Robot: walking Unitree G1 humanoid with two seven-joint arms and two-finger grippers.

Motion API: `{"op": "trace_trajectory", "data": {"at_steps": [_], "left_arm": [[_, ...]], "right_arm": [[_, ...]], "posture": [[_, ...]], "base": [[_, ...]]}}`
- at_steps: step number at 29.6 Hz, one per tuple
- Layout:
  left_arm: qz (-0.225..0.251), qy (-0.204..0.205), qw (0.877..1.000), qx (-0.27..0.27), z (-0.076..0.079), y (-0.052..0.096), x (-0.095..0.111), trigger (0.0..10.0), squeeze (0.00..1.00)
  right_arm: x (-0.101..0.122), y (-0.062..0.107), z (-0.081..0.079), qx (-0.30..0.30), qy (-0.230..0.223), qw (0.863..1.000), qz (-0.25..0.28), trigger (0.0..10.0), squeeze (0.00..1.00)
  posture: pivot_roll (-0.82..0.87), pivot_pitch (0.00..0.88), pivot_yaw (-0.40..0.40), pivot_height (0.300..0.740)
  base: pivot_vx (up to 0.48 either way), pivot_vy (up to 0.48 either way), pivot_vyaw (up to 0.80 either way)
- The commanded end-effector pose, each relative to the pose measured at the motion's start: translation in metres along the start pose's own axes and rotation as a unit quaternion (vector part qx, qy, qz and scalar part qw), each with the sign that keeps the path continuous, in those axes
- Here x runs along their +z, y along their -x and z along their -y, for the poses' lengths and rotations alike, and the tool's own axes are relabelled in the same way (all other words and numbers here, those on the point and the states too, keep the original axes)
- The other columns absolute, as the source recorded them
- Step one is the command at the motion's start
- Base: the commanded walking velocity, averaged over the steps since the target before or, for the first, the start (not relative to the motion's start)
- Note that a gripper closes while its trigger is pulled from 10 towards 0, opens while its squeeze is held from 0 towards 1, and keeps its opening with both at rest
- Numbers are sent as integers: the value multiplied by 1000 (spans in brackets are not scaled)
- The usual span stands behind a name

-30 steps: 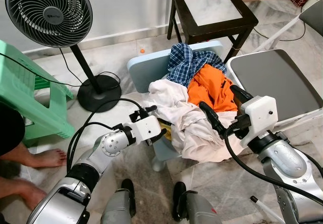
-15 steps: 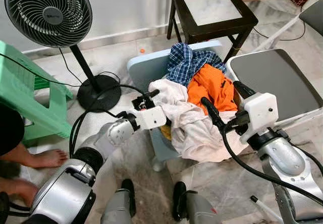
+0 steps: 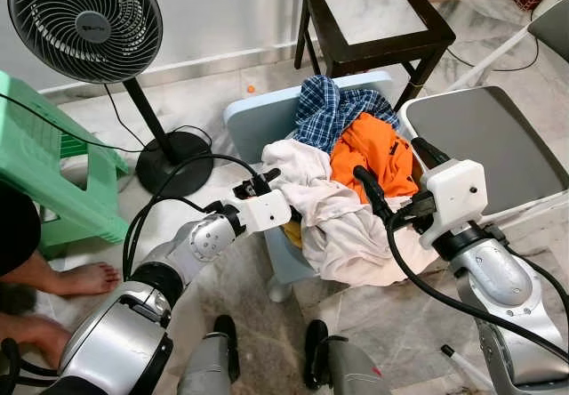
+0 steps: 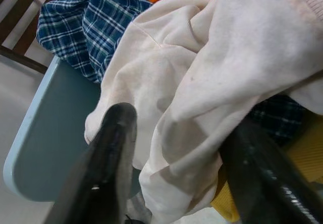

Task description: Hang hanger

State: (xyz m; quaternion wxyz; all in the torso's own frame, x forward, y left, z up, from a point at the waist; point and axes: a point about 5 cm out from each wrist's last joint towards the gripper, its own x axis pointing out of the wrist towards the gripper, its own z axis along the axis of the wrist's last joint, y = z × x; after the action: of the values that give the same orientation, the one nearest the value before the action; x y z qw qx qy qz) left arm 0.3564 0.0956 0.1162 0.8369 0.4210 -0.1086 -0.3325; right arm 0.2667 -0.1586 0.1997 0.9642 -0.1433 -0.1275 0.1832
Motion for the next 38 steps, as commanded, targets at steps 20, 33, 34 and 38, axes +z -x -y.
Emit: {"op": "trace_trajectory", "data": {"at_steps": [20,33,34,38], "left_arm": [[90,208,974,-10,3,-10,24,0,0],[188,328,925,-40,-10,-11,53,0,0],[192,338,921,-42,-11,-11,55,0,0],[208,505,833,-83,-17,-7,67,0,0]], "right_arm": [[-7,-3,0,-17,-6,1000,-4,10000,855],[-9,-9,-2,-5,-6,1000,-3,10000,839],[-9,-9,-2,-5,-6,1000,-3,10000,839],[-10,-11,-2,0,-3,1000,-5,10000,835]], "posture": [[-2,331,-28,740],[19,340,-49,740],[19,340,-49,740],[23,341,-53,740]], "base": [[0,0,0],[0,0,0],[0,0,0],[0,0,0]]}}
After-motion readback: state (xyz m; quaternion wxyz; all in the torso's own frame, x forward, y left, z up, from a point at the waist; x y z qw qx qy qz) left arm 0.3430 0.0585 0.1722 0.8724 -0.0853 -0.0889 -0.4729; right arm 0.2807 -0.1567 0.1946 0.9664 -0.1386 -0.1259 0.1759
